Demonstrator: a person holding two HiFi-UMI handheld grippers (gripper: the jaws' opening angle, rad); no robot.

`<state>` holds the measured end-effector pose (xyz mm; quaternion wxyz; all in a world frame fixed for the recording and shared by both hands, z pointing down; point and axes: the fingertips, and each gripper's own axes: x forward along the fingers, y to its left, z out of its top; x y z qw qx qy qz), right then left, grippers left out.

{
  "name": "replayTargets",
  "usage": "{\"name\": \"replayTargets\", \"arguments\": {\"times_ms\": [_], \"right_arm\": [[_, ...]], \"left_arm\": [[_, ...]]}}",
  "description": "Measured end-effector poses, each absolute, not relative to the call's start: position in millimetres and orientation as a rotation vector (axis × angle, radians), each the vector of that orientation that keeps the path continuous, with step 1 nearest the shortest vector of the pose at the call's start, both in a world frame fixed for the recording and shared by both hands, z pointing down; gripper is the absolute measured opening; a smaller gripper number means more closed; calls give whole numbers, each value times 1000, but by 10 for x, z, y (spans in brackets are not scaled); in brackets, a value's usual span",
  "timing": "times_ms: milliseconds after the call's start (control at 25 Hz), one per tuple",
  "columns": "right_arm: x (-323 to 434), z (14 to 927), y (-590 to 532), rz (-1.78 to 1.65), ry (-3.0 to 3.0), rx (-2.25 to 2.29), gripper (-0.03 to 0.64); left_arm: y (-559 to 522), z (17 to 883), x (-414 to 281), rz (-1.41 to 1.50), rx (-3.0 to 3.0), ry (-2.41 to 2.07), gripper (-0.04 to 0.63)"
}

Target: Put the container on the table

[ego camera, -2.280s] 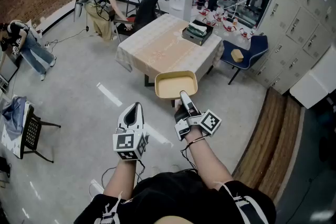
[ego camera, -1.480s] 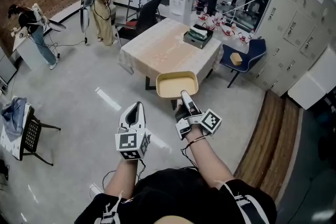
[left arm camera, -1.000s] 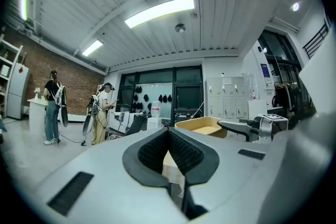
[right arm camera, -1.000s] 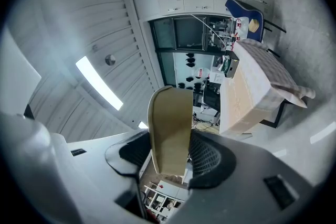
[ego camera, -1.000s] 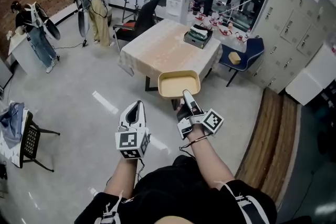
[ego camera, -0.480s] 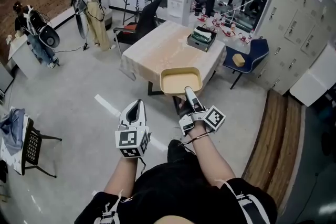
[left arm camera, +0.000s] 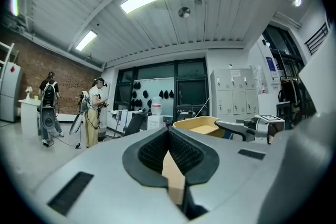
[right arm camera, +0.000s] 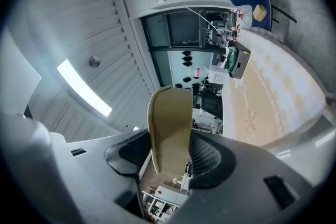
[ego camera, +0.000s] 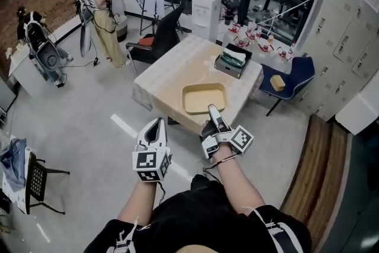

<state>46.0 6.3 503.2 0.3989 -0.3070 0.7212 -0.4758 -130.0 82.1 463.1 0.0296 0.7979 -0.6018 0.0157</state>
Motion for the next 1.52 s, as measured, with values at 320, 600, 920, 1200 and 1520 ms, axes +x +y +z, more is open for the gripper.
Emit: {"name": "replayTargets", "arguments": {"times_ms": [320,600,920,1200,1520], "right_arm": [[659,4911,-2121,-1231,1848,-761,242],[646,4760,-3242,-1266,1855,-728,242],[617,4779,-3847,-1274,1781,-735,242],[760,5161,-4344,-1263,1739,-806,242],[912,5977,-4835,-1370,1619,-896,242]], "left_arm": [[-1408,4438,-1021,74,2458,-1856,12],[-2497,4318,-1008,79,2422,-1870,12],[-3126,4286,-1100,111,2486,-1814,12],[-3476,4368,-1091,124,2510,-1784,12],[-3729,4356,-1126,127,2518,-1788,12]]}}
